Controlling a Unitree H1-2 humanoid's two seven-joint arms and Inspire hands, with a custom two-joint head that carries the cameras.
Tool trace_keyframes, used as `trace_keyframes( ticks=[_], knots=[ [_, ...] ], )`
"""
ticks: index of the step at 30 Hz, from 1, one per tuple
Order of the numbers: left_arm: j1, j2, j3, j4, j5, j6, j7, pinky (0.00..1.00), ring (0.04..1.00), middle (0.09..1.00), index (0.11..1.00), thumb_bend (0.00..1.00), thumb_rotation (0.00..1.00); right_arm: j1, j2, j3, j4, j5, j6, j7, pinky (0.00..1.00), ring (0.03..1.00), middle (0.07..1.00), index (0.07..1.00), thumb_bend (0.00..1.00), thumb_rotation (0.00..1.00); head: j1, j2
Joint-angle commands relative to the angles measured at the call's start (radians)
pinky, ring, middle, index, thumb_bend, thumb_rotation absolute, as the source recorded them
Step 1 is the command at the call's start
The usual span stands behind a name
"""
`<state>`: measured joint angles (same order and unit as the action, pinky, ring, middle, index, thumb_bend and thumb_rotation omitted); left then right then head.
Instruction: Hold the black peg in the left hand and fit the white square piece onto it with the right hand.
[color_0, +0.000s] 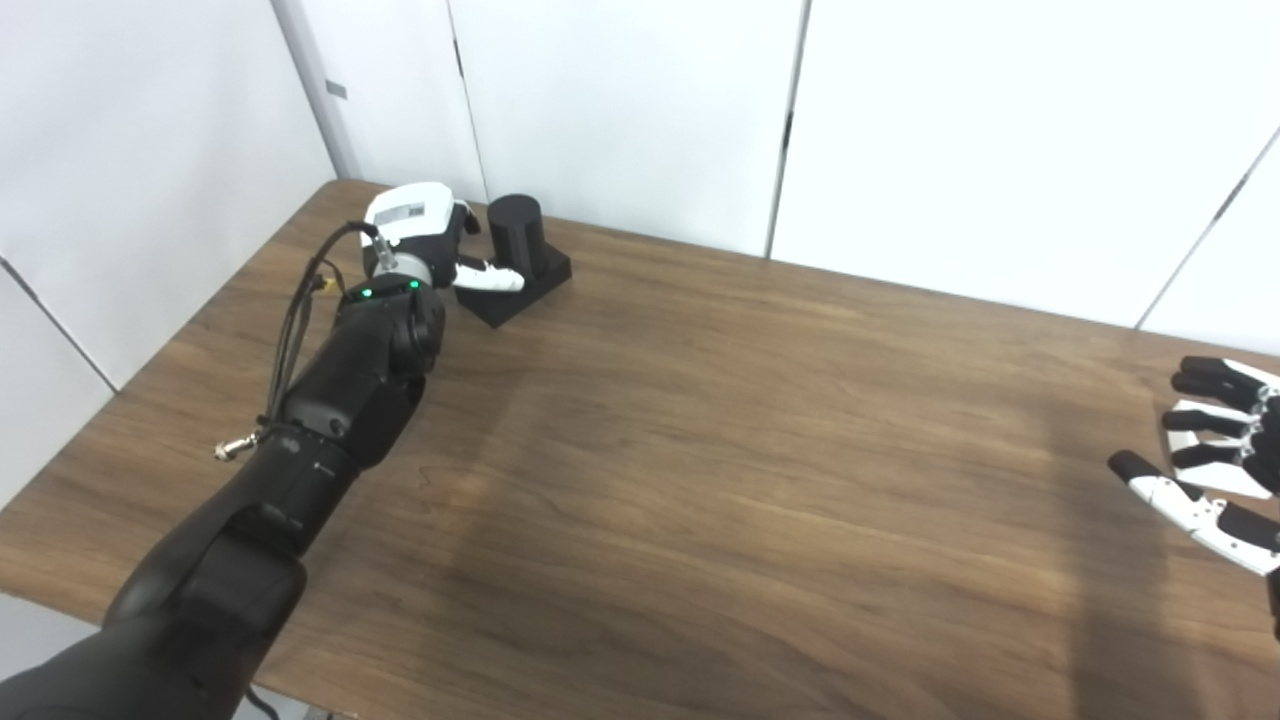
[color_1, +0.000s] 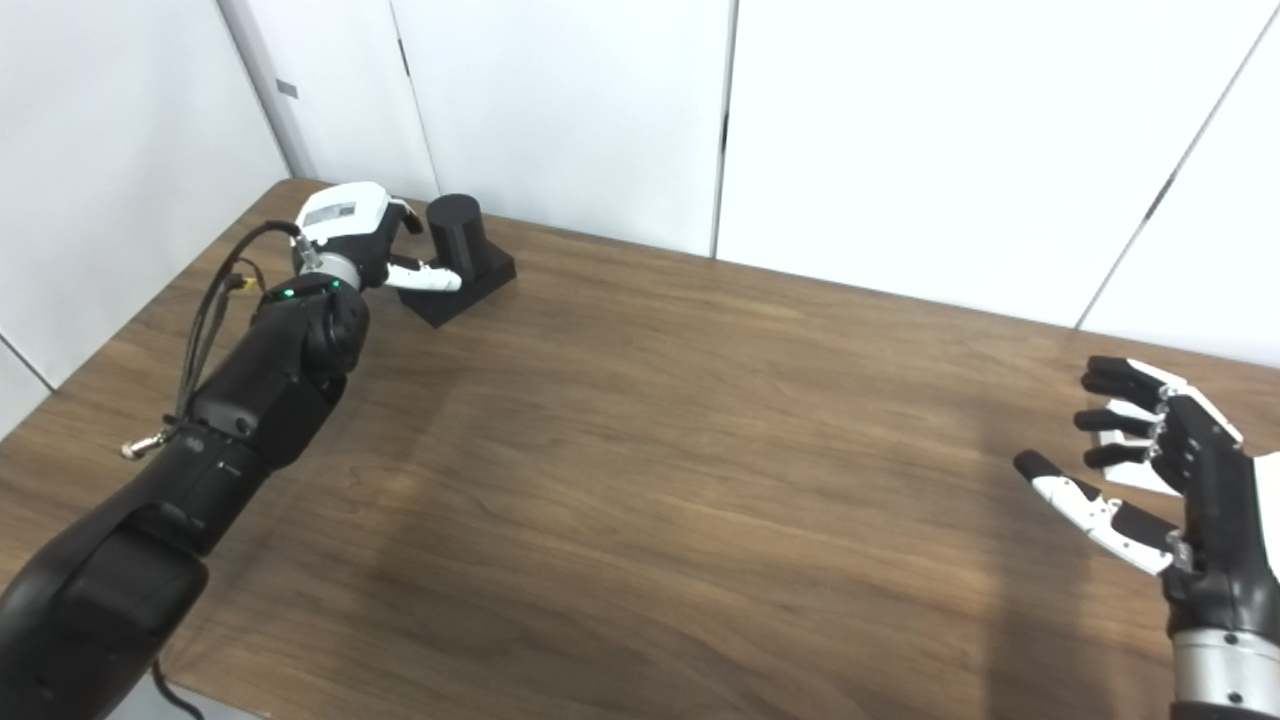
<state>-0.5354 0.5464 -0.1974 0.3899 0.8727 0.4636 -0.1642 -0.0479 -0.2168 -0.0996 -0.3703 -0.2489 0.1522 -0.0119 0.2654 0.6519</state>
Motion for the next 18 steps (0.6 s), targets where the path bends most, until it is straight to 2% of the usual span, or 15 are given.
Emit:
trace_keyframes(
  ticks=[1,10,18],
  knots=[
    [-0.031,0.021,0.009,-0.001,0.011,0.005,0.021,0.84,0.969,0.932,0.770,0.90,0.61,-0.028,-0.007,-0.010,-0.034,-0.004,-0.007,-0.007,0.47,0.612,0.711,0.711,0.54,0.00,0.000,0.002],
    [-0.029,0.022,-0.006,0.026,0.004,0.003,0.018,0.88,0.983,0.947,0.785,0.89,0.59,-0.026,-0.004,-0.013,-0.052,0.000,0.016,-0.004,0.49,0.626,0.724,0.722,0.54,0.00,-0.002,0.004],
    [-0.032,0.030,-0.026,0.064,-0.014,-0.005,0.032,0.86,0.974,0.949,0.786,0.90,0.59,-0.021,-0.010,-0.016,-0.052,0.002,0.006,-0.006,0.47,0.613,0.718,0.712,0.55,0.00,-0.006,0.005]
  ],
)
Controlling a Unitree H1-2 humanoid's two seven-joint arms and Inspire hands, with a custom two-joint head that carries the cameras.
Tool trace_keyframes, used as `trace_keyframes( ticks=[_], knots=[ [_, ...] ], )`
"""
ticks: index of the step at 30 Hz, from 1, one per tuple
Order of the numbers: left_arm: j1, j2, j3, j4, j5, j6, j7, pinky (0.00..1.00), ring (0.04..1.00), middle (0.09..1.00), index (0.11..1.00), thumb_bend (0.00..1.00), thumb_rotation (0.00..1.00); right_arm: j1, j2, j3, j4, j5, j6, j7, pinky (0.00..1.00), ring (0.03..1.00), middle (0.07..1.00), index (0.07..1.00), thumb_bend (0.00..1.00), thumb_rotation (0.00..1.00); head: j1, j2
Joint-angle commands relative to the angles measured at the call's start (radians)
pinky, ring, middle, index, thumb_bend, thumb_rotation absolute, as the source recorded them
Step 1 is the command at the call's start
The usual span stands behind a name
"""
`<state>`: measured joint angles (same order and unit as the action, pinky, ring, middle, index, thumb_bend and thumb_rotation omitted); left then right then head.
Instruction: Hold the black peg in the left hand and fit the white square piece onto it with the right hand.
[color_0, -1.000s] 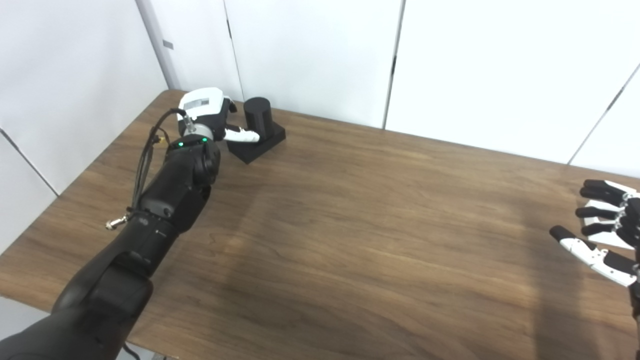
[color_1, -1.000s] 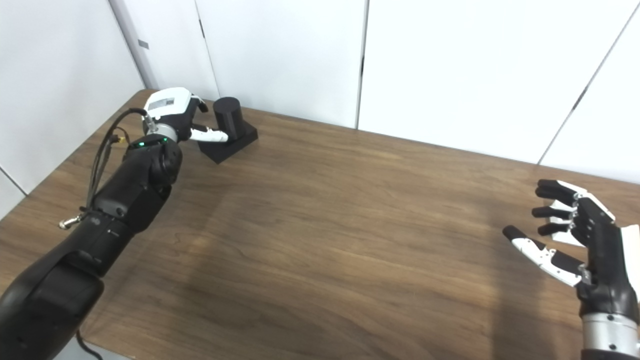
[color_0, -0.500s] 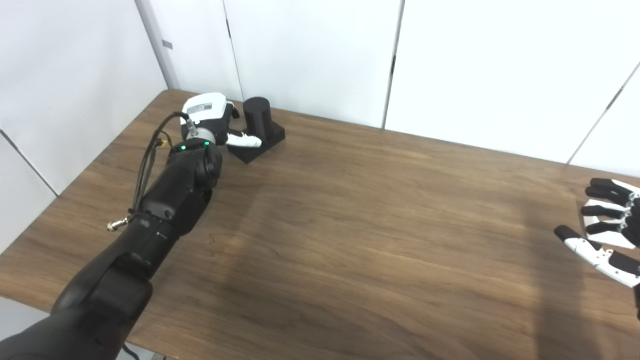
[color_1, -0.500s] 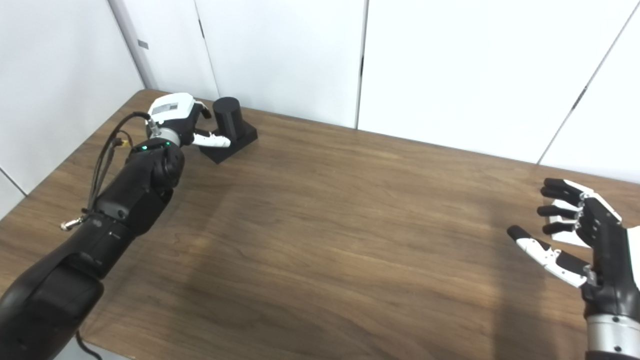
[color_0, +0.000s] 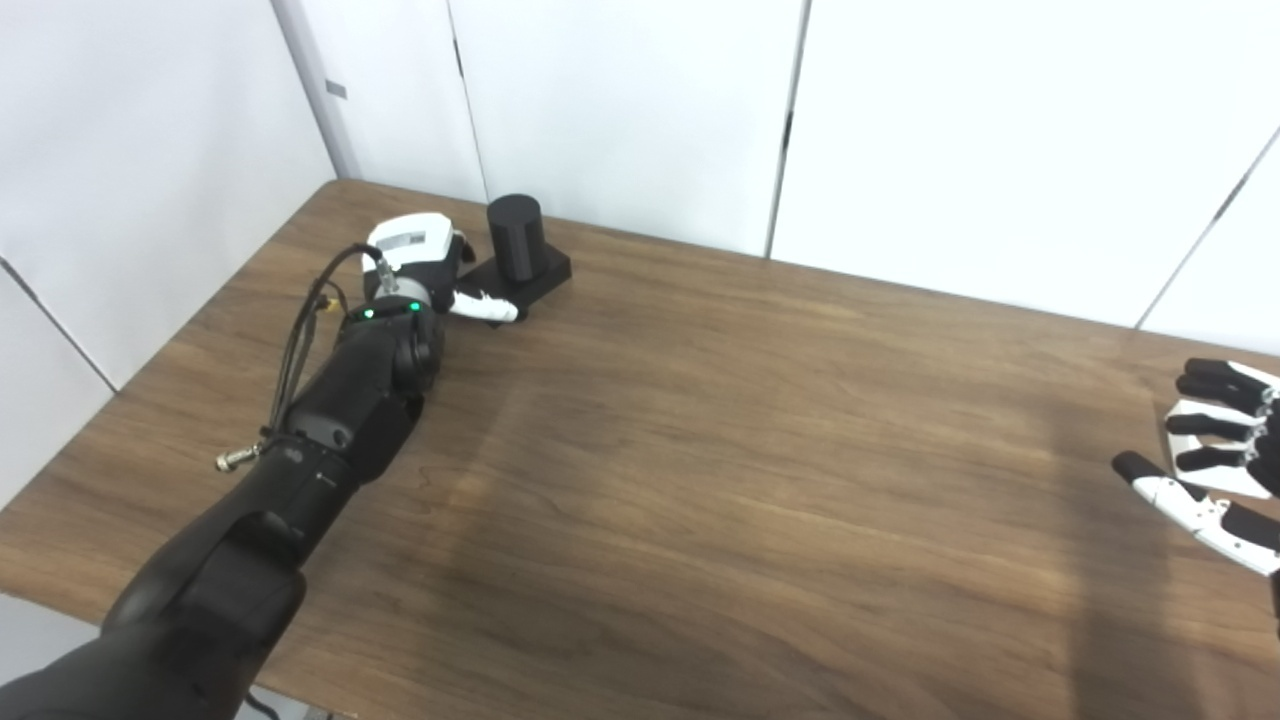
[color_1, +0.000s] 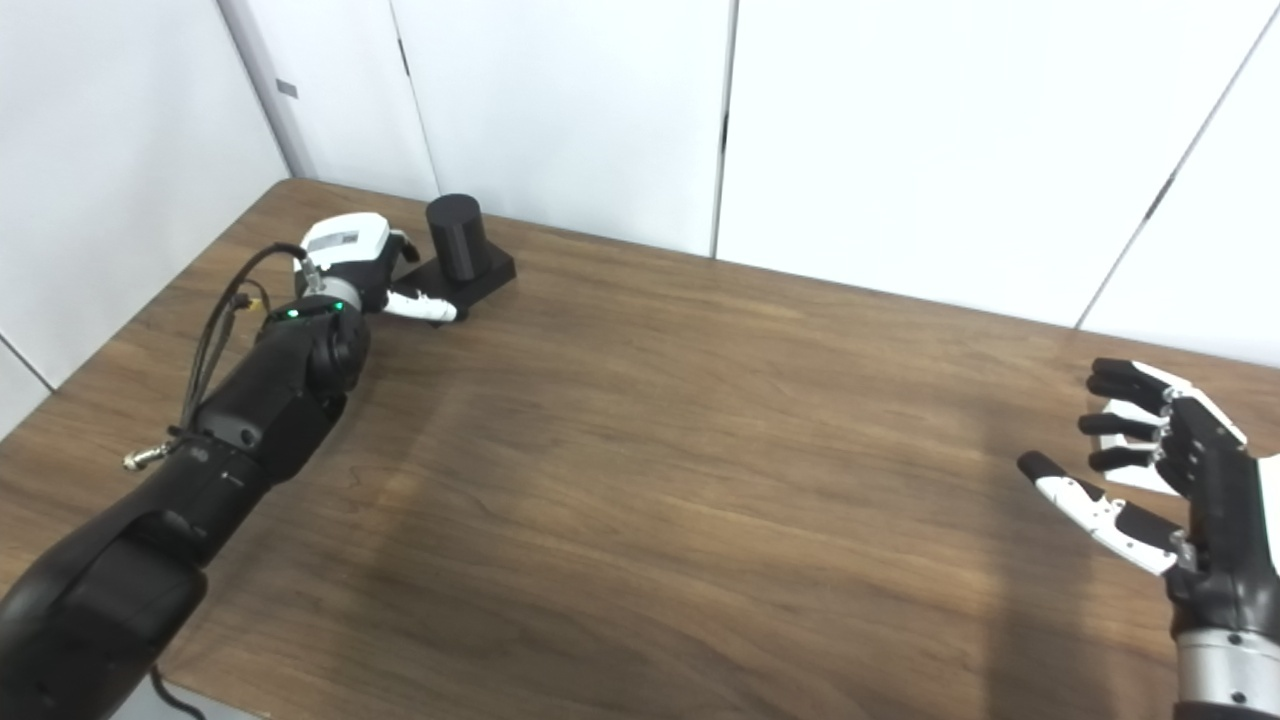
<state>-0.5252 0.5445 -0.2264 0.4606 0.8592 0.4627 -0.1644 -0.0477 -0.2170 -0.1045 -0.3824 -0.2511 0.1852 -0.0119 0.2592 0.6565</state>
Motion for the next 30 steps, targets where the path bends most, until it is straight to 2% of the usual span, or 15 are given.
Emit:
trace_keyframes(
  ticks=[1,15,23,30],
  knots=[
    [-0.043,0.032,0.000,-0.002,0.001,-0.004,0.033,0.85,0.971,0.948,0.784,0.90,0.58,-0.022,-0.007,-0.011,-0.041,0.002,-0.021,-0.007,0.47,0.614,0.718,0.711,0.55,0.00,0.000,0.000],
    [-0.062,0.029,-0.026,0.042,-0.006,-0.011,0.040,0.85,0.974,0.939,0.772,0.89,0.56,-0.024,-0.003,-0.013,-0.056,0.013,0.003,-0.001,0.48,0.621,0.722,0.719,0.54,0.00,-0.008,0.005],
    [-0.066,0.042,-0.042,0.059,-0.029,-0.039,0.042,0.84,0.968,0.931,0.764,0.84,0.45,-0.021,-0.010,-0.014,-0.068,0.009,0.010,0.002,0.47,0.609,0.718,0.712,0.53,0.00,-0.015,0.008],
    [-0.103,0.081,-0.086,0.077,-0.037,-0.079,-0.016,0.83,0.958,0.920,0.730,0.81,0.37,-0.019,-0.012,-0.018,-0.069,0.009,0.003,0.001,0.46,0.603,0.709,0.706,0.54,0.00,-0.022,0.011]
  ],
)
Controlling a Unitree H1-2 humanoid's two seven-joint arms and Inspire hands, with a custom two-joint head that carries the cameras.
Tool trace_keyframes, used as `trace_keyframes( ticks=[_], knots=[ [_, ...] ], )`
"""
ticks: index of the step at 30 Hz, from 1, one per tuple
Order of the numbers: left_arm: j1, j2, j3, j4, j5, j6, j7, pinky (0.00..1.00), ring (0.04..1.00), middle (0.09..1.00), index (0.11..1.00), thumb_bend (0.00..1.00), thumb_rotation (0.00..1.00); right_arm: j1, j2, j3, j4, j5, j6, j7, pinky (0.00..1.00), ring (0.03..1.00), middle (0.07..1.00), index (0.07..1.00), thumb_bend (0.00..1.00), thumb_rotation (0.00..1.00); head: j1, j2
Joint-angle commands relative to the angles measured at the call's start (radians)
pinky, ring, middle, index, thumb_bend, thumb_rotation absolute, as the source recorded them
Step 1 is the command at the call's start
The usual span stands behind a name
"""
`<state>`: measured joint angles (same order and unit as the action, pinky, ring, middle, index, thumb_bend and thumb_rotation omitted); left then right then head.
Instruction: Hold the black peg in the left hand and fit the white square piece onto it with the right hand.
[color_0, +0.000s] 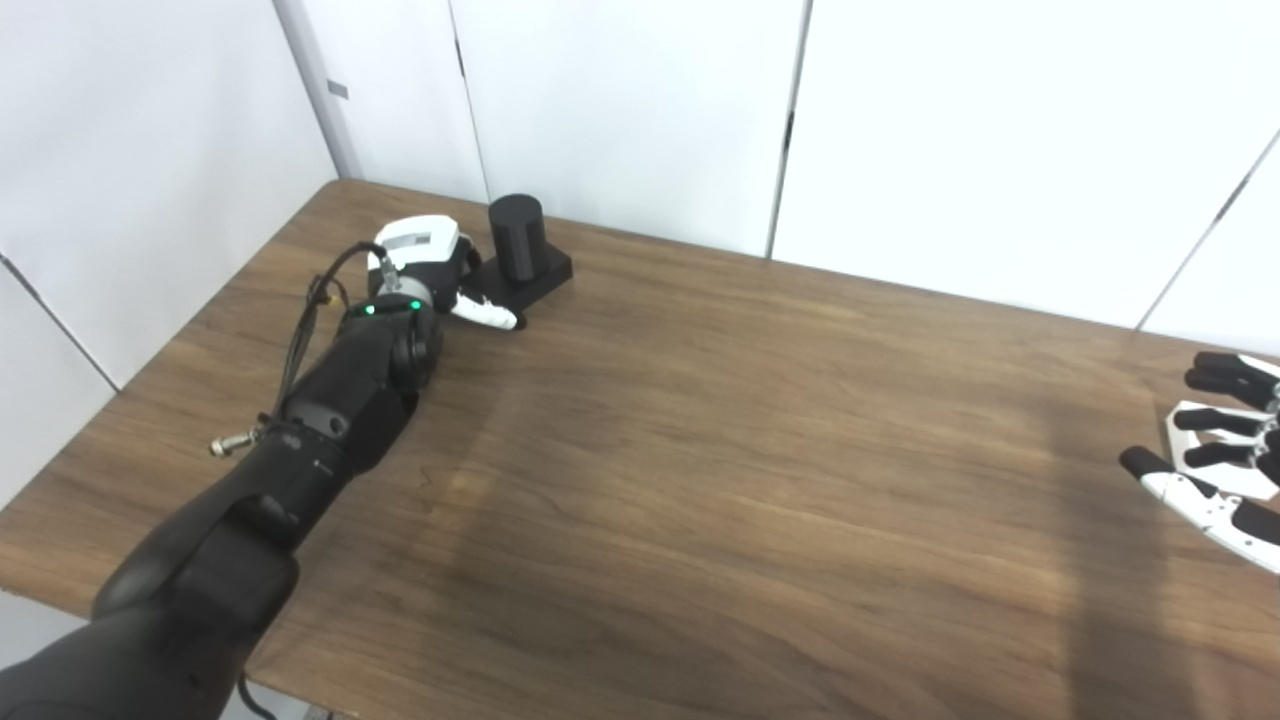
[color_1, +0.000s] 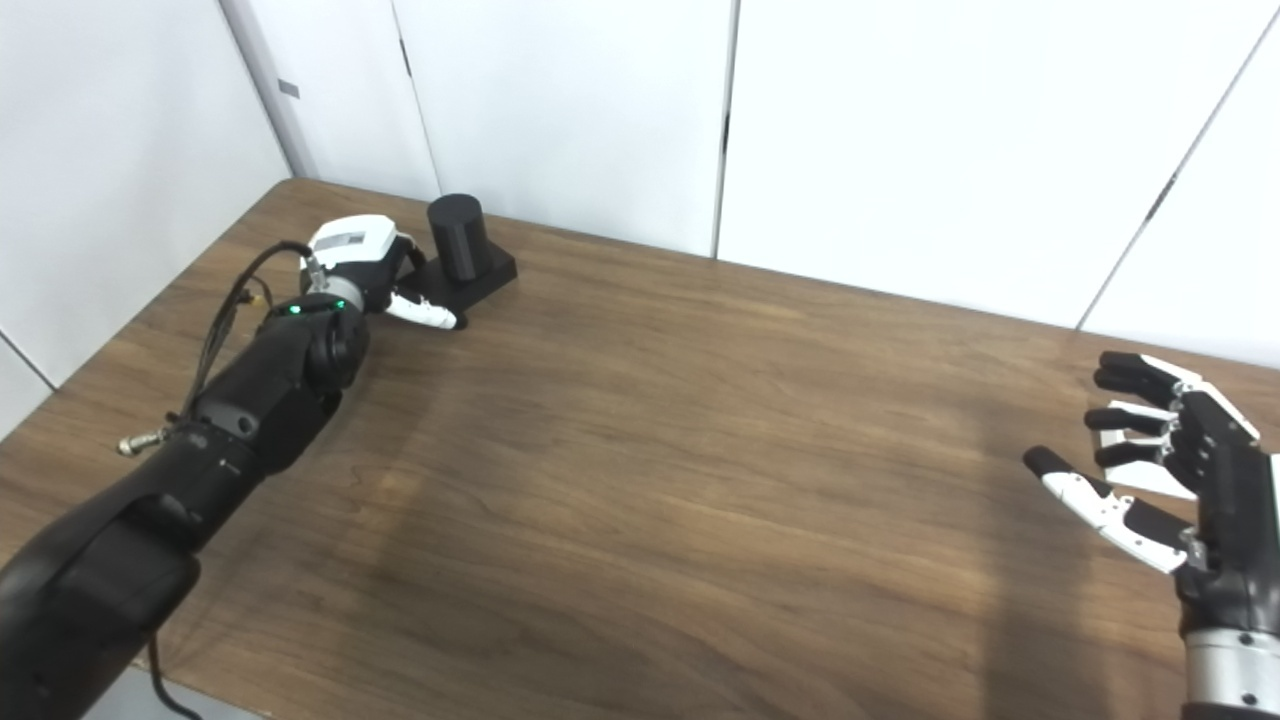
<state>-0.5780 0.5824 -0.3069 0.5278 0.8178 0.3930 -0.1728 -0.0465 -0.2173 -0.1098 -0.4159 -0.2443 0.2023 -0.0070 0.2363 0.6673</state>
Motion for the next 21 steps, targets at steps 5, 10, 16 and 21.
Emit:
trace_keyframes(
  ticks=[5,10,16,21],
  knots=[
    [-0.092,0.067,-0.046,0.041,0.014,-0.030,-0.065,0.82,0.955,0.911,0.718,0.81,0.34,-0.013,-0.008,-0.018,-0.038,0.008,-0.027,-0.008,0.46,0.599,0.712,0.704,0.54,0.00,-0.001,0.002],
    [-0.120,0.079,-0.062,0.045,0.010,-0.021,-0.110,0.82,0.957,0.915,0.707,0.82,0.31,-0.002,0.009,-0.024,-0.032,0.014,-0.051,-0.024,0.46,0.586,0.704,0.689,0.50,0.00,0.003,0.003],
    [-0.124,0.085,-0.073,0.040,0.014,-0.024,-0.141,0.80,0.950,0.916,0.700,0.79,0.29,-0.004,0.030,-0.028,-0.039,0.014,-0.044,-0.033,0.47,0.588,0.698,0.688,0.48,0.00,-0.003,0.007],
    [-0.116,0.085,-0.068,0.044,0.000,-0.060,-0.127,0.78,0.937,0.897,0.651,0.76,0.23,0.001,0.032,-0.034,-0.045,0.005,-0.039,-0.038,0.50,0.586,0.684,0.677,0.47,0.00,-0.004,0.009]
  ],
)
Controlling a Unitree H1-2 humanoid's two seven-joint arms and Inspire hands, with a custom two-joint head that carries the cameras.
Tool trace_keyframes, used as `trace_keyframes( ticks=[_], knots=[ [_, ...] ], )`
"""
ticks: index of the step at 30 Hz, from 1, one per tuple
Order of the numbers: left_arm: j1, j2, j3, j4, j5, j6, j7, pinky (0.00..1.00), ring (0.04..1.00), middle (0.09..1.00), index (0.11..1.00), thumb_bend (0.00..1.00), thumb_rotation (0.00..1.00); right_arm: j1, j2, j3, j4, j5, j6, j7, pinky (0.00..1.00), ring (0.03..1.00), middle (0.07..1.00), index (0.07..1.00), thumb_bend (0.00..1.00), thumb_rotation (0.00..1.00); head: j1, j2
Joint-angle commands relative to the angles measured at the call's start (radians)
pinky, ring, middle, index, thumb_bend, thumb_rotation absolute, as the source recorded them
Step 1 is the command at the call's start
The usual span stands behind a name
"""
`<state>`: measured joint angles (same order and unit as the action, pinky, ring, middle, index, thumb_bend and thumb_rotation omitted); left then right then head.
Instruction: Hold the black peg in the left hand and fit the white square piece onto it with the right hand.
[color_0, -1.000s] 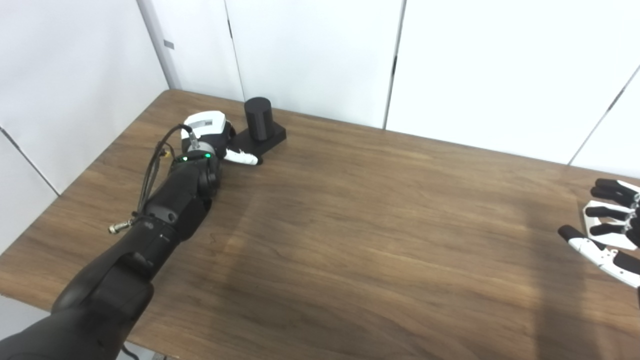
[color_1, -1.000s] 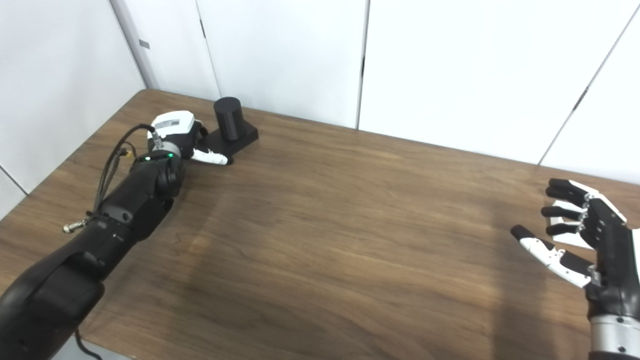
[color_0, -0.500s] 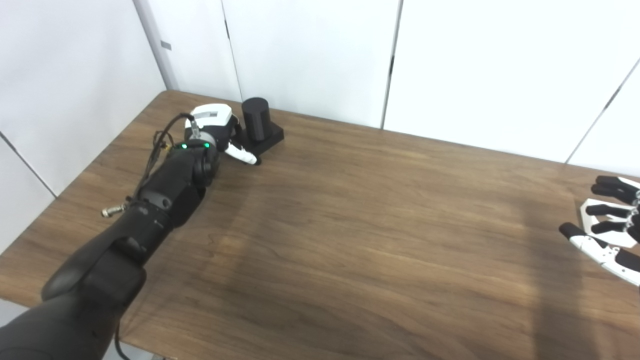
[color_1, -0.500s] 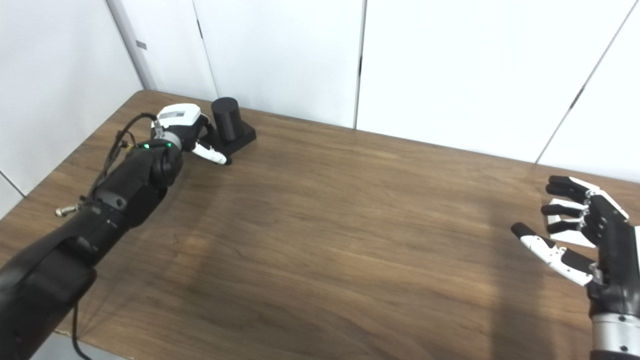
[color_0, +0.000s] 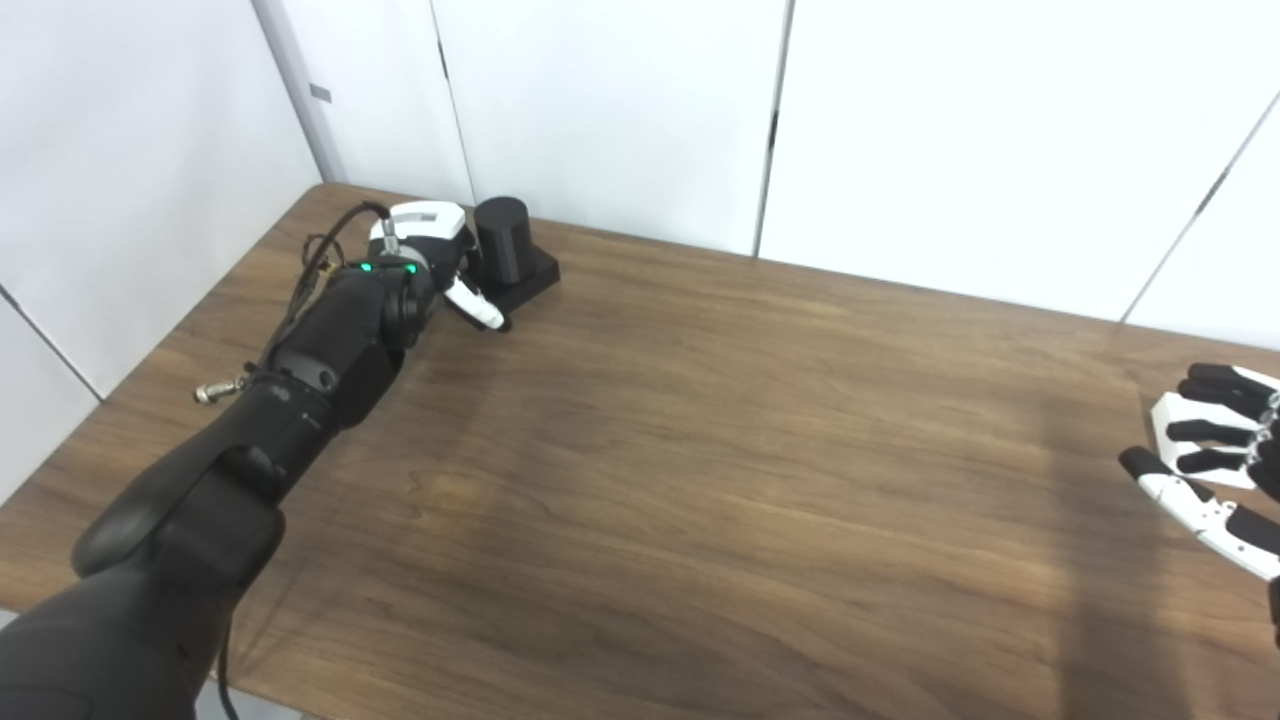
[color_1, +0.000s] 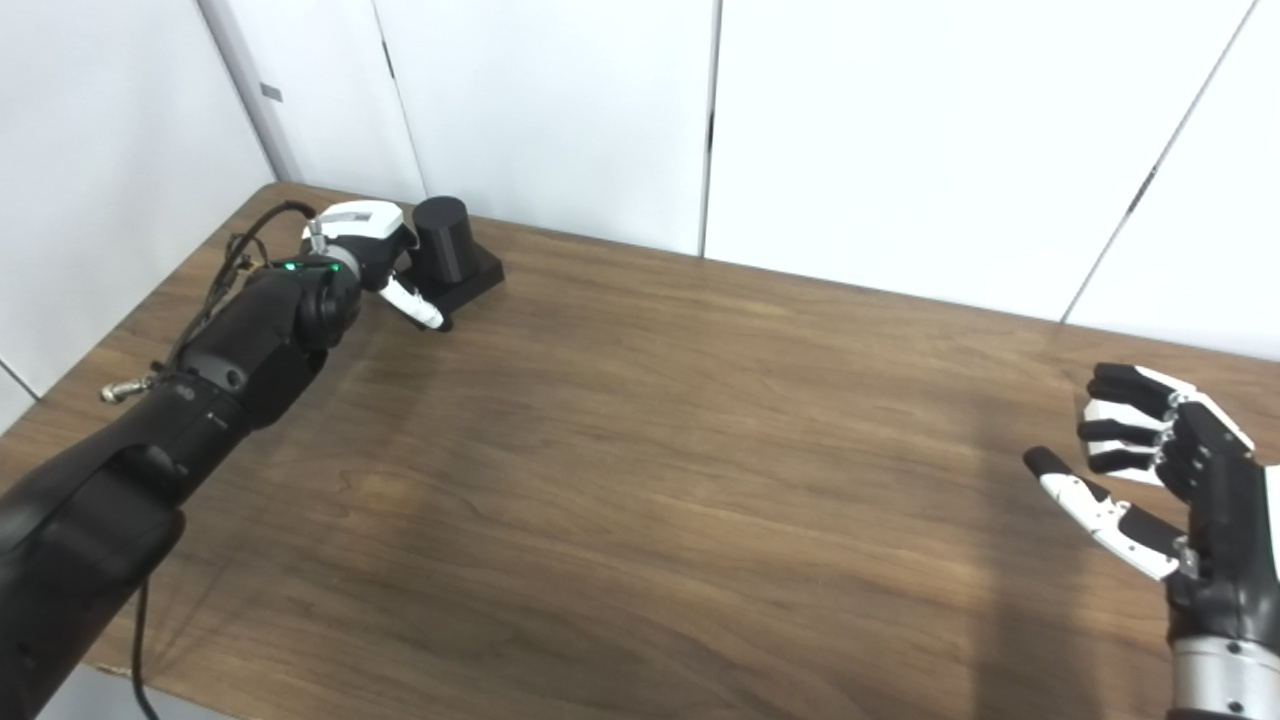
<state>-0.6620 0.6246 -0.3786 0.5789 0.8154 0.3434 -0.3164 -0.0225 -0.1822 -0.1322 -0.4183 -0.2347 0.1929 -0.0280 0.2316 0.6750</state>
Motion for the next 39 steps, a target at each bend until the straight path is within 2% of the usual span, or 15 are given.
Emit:
trace_keyframes(
  ticks=[1,3,4,5,8,14,19,23,29,33,39],
  knots=[
    [-0.029,0.042,0.006,-0.007,0.000,-0.019,0.022,0.77,0.934,0.892,0.639,0.76,0.22,-0.022,-0.004,-0.011,-0.043,-0.006,-0.031,-0.018,0.51,0.588,0.683,0.678,0.47,0.00,-0.001,0.002],
    [-0.023,0.040,0.013,-0.003,-0.010,-0.037,0.037,0.77,0.928,0.881,0.612,0.76,0.18,-0.019,-0.011,-0.013,-0.035,-0.009,-0.050,-0.021,0.51,0.587,0.682,0.675,0.47,0.00,-0.002,0.003],
    [-0.018,0.038,0.018,-0.004,-0.019,-0.049,0.046,0.76,0.923,0.873,0.554,0.65,0.13,-0.018,-0.014,-0.014,-0.031,-0.010,-0.058,-0.024,0.50,0.586,0.681,0.674,0.46,0.00,-0.004,0.004],
    [-0.013,0.036,0.025,-0.003,-0.031,-0.063,0.058,0.75,0.917,0.865,0.523,0.59,0.10,-0.017,-0.016,-0.016,-0.026,-0.014,-0.068,-0.029,0.48,0.581,0.678,0.670,0.46,0.00,-0.004,0.004],
    [0.001,0.030,0.040,-0.002,-0.056,-0.093,0.084,0.73,0.905,0.846,0.492,0.53,0.06,-0.017,-0.017,-0.019,-0.017,-0.019,-0.084,-0.040,0.43,0.565,0.671,0.659,0.48,0.00,-0.005,0.008],
    [0.032,0.018,0.060,-0.008,-0.092,-0.150,0.134,0.71,0.885,0.830,0.486,0.52,0.06,-0.019,-0.016,-0.020,-0.022,-0.026,-0.074,-0.039,0.40,0.557,0.676,0.655,0.47,0.00,-0.003,0.010],
    [0.064,0.012,0.072,-0.042,-0.135,-0.187,0.134,0.75,0.904,0.846,0.485,0.52,0.06,-0.025,-0.017,-0.019,-0.017,-0.030,-0.077,-0.039,0.41,0.558,0.674,0.652,0.47,0.00,-0.007,0.011],
    [0.089,0.015,0.066,-0.074,-0.164,-0.251,0.122,0.73,0.899,0.852,0.485,0.52,0.06,-0.028,-0.020,-0.020,-0.011,-0.029,-0.084,-0.040,0.41,0.554,0.669,0.652,0.47,0.00,-0.009,0.011],
    [0.134,0.008,0.062,-0.165,-0.230,-0.332,0.064,0.79,0.927,0.874,0.486,0.52,0.06,-0.033,-0.019,-0.020,-0.012,-0.024,-0.085,-0.039,0.41,0.543,0.662,0.645,0.48,0.00,-0.011,0.010],
    [0.146,0.006,0.041,-0.215,-0.220,-0.386,0.051,0.78,0.923,0.864,0.488,0.52,0.07,-0.036,-0.019,-0.019,-0.007,-0.027,-0.085,-0.040,0.40,0.539,0.659,0.644,0.48,0.00,-0.019,0.009],
    [0.151,0.003,0.017,-0.287,-0.230,-0.444,0.000,0.82,0.945,0.864,0.487,0.53,0.07,-0.033,-0.018,-0.016,-0.010,-0.034,-0.086,-0.040,0.40,0.542,0.662,0.645,0.48,0.00,-0.022,0.011]
  ],
)
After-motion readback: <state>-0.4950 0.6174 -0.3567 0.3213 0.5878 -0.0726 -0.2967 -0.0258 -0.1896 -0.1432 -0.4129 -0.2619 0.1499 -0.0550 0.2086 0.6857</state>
